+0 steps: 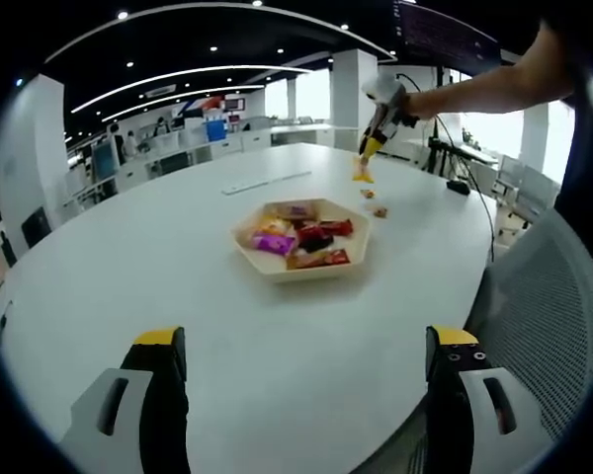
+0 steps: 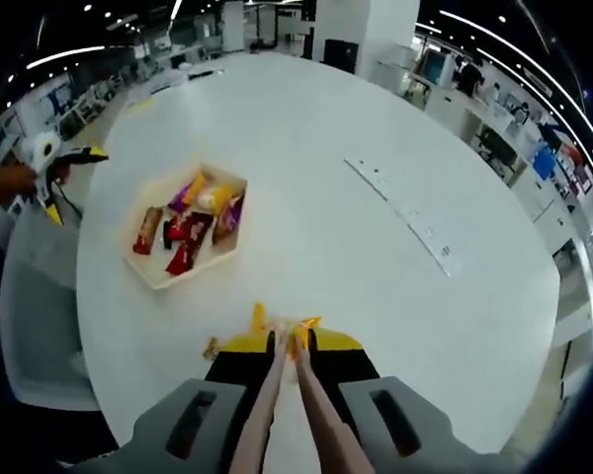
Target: Place the target food into the container with the food tongs after gripping and lifting it, then release it inside without dropping or visibly crushing the food.
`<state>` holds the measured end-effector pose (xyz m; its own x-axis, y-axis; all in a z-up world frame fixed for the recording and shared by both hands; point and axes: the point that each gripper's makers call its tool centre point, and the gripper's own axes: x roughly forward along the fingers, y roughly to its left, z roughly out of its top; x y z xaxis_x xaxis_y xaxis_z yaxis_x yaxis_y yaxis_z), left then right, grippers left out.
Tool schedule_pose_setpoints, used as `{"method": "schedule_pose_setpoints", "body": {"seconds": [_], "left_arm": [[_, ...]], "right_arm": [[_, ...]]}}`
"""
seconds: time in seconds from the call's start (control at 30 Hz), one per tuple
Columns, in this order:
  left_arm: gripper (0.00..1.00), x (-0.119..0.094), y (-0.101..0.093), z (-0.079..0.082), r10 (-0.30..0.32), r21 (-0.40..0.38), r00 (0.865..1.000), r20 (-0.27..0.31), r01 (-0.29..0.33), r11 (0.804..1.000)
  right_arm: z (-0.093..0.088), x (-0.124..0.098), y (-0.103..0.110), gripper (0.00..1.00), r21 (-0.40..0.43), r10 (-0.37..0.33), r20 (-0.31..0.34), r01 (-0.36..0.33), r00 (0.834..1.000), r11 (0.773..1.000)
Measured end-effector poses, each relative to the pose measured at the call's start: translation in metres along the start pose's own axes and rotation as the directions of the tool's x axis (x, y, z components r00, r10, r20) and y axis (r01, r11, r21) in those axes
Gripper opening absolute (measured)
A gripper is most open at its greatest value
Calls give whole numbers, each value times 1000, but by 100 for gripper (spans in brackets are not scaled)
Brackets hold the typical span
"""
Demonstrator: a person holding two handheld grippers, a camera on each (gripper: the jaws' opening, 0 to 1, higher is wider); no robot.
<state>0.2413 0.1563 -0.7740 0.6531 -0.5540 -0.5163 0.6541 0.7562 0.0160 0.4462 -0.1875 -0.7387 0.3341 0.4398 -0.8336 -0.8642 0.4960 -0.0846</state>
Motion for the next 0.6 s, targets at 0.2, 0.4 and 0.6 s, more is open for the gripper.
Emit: {"method": "schedule_pose_setpoints", "body": {"seconds": [0.2, 0.4, 0.6], "left_arm": [[99, -1, 1, 1, 2, -1, 1000, 6, -2, 1000], [99, -1, 0, 3, 4, 1, 1000, 12, -4, 1000], [99, -1, 0, 3, 3, 3, 1000, 16, -3, 1000]], "right_arm": [[6, -5, 2, 12, 3, 5, 1, -5, 1000, 1000], [12, -9, 1, 12, -6, -2, 5, 2, 1000, 1000], [19, -12, 5, 12, -20, -1, 12, 1, 1000, 1000]]}}
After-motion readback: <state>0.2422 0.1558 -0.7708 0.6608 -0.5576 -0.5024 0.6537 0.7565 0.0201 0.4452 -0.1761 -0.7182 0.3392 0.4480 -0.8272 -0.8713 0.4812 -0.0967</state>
